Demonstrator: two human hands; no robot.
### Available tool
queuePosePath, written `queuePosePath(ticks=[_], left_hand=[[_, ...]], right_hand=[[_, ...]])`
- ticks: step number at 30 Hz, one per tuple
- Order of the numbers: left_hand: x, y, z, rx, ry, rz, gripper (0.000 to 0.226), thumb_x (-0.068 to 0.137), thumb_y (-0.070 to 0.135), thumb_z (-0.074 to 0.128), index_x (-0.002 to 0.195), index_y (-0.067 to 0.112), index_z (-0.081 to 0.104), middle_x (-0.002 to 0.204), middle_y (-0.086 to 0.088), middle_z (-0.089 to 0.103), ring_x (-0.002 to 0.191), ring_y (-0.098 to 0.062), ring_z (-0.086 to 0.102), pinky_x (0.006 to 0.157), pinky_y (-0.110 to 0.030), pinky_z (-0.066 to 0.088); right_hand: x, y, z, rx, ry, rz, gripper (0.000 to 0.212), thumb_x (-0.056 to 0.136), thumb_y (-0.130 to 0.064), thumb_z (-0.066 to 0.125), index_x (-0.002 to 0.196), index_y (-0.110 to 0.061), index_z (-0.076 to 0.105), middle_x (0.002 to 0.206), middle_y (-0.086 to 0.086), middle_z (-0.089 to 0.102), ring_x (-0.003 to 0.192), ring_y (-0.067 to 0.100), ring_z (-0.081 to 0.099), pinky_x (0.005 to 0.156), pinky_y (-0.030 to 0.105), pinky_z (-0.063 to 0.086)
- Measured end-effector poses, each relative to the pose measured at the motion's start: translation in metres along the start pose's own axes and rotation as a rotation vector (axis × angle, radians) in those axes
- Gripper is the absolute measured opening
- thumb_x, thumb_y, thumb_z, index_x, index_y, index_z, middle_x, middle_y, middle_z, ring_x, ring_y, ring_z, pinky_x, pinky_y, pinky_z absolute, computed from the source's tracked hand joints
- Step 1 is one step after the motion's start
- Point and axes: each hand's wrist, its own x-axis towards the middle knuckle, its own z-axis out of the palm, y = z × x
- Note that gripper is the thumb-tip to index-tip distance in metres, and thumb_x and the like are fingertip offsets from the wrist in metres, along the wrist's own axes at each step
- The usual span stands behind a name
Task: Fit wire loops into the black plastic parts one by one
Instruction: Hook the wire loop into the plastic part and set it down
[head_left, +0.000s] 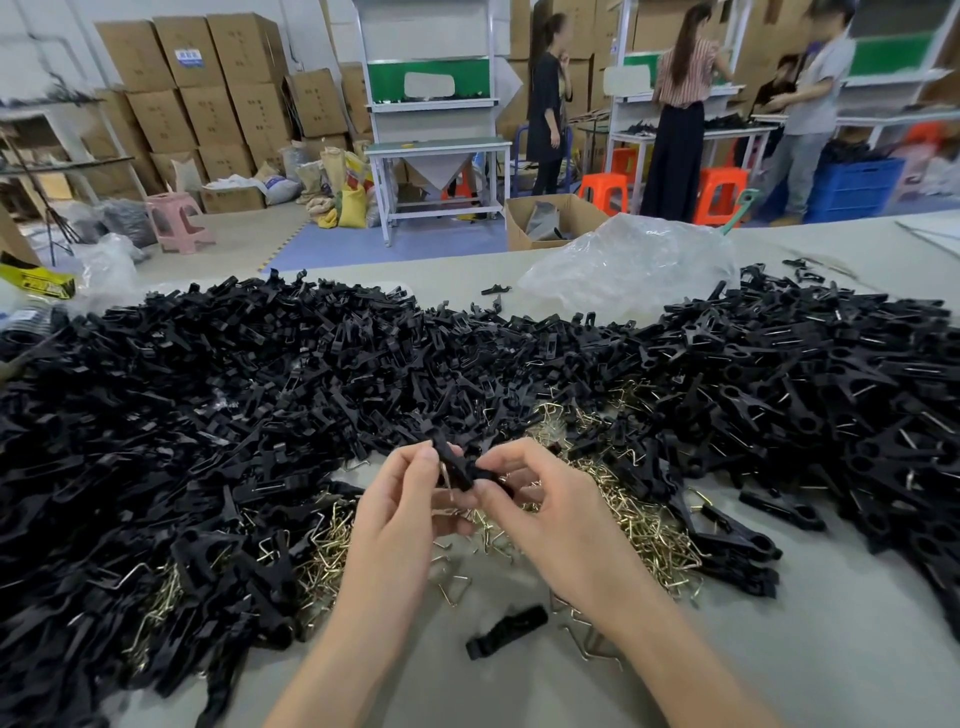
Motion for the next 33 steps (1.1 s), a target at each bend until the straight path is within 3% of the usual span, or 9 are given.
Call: queuePosePath(ticks=[2,5,9,12,15,19,27,29,33], left_hand=[[0.0012,0.0006,-0.0018,0.013,0.043,0.046,0.026,0.104,0.026,0.049,0.096,0.012,0.069,0.092,-0.003,0.075,0.076,-0.017,0.068,0.064,-0.028,0.056],[0.0019,0.0007,-0.0048,0.08,0.08,0.097,0.017,0.101,0.027,0.055,0.099,0.015,0.068,0.099,0.004,0.076,0.084,-0.008,0.069,0.072,-0.019,0.054],[0.0021,0.0014,-0.0068,0.339,0.146,0.202,0.005,0.094,0.03,0.066,0.095,0.026,0.063,0.092,0.018,0.069,0.082,0.002,0.063,0.074,-0.008,0.045],[0.0025,0.0014,-0.0067,0.312,0.136,0.209,0.006,0.092,0.025,0.07,0.093,0.026,0.064,0.088,0.019,0.069,0.077,0.005,0.062,0.072,-0.008,0.045],[0.0037,0.0009,-0.0066,0.264,0.089,0.167,0.007,0.091,0.023,0.07,0.096,0.027,0.067,0.089,0.017,0.072,0.079,0.002,0.065,0.075,-0.012,0.048],[0.0018,-0.0006,-0.0038,0.187,0.013,0.132,0.014,0.093,0.016,0.068,0.103,0.025,0.069,0.094,0.01,0.075,0.09,-0.005,0.07,0.08,-0.015,0.052],[-0.0011,0.0005,-0.0014,0.182,-0.001,0.147,0.018,0.092,0.017,0.068,0.105,0.028,0.068,0.095,0.013,0.074,0.089,-0.002,0.068,0.076,-0.012,0.05],[-0.0026,0.0012,0.0001,0.181,-0.015,0.158,0.017,0.092,0.016,0.068,0.105,0.027,0.068,0.094,0.014,0.074,0.086,-0.001,0.069,0.075,-0.01,0.05],[-0.0038,0.0011,0.0018,0.201,-0.056,0.174,0.017,0.093,0.012,0.067,0.103,0.026,0.069,0.09,0.013,0.075,0.08,-0.001,0.07,0.073,-0.012,0.051]], right_hand=[[0.0003,0.0003,-0.0001,0.01,0.048,0.011,0.009,0.095,-0.033,0.068,0.102,-0.038,0.064,0.101,-0.025,0.066,0.094,0.004,0.065,0.082,0.019,0.052],[0.0017,0.0012,-0.0021,0.014,0.133,0.011,0.012,0.095,-0.031,0.069,0.102,-0.04,0.064,0.102,-0.027,0.065,0.094,0.0,0.063,0.081,0.013,0.049],[0.004,0.0015,-0.005,0.115,0.139,0.067,0.024,0.096,-0.032,0.069,0.114,-0.047,0.065,0.107,-0.03,0.065,0.098,-0.004,0.065,0.081,0.008,0.048],[0.007,-0.0003,-0.0061,0.238,0.121,0.11,0.029,0.096,-0.023,0.069,0.119,-0.041,0.068,0.106,-0.014,0.074,0.1,0.004,0.069,0.088,0.018,0.054],[0.0085,-0.0032,-0.007,0.466,0.05,0.178,0.031,0.097,-0.007,0.065,0.125,-0.02,0.068,0.11,0.001,0.076,0.103,0.016,0.073,0.087,0.03,0.06],[0.0069,-0.0058,-0.0068,0.559,-0.003,0.202,0.036,0.096,-0.002,0.065,0.128,-0.017,0.068,0.113,0.003,0.074,0.105,0.019,0.073,0.084,0.028,0.06],[0.0063,-0.0071,-0.0085,0.41,-0.015,0.172,0.035,0.089,-0.016,0.076,0.119,-0.033,0.071,0.093,-0.001,0.076,0.085,0.013,0.074,0.083,0.02,0.056],[0.0059,-0.007,-0.0077,0.418,-0.021,0.181,0.034,0.084,-0.021,0.081,0.115,-0.031,0.071,0.092,-0.003,0.075,0.081,0.012,0.073,0.086,0.024,0.057],[0.0068,-0.0072,-0.0063,0.472,-0.033,0.214,0.049,0.068,-0.029,0.086,0.112,-0.02,0.066,0.096,-0.004,0.075,0.077,0.013,0.071,0.077,0.022,0.056]])
